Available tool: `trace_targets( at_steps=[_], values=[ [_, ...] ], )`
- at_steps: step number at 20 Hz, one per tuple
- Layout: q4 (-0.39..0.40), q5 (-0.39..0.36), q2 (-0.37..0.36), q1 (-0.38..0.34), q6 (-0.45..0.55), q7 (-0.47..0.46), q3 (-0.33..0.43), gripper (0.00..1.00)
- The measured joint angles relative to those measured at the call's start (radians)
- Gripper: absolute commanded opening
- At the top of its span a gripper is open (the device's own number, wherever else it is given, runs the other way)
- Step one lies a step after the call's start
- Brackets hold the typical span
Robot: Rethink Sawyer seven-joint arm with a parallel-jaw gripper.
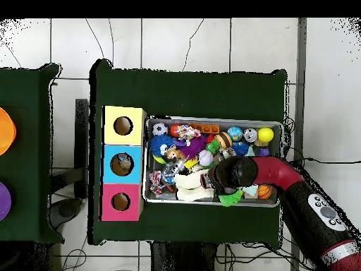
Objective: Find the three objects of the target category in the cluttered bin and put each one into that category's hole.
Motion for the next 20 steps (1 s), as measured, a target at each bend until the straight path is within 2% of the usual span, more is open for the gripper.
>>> trace_targets(
  at_steps=[7, 8, 11, 14, 20],
  values=[
    [-0.039, 0.000, 0.034, -0.037, 0.062, -0.132, 0.042, 0.00],
    [-0.056, 0.000, 0.045, -0.046, 0.081, -0.178, 0.052, 0.00],
    [-0.074, 0.000, 0.052, -0.050, 0.106, -0.237, 0.061, 0.00],
    [-0.085, 0.000, 0.051, -0.049, 0.118, -0.268, 0.062, 0.00],
    [-0.100, 0.000, 0.029, -0.040, 0.120, -0.272, 0.062, 0.00]
  ],
)
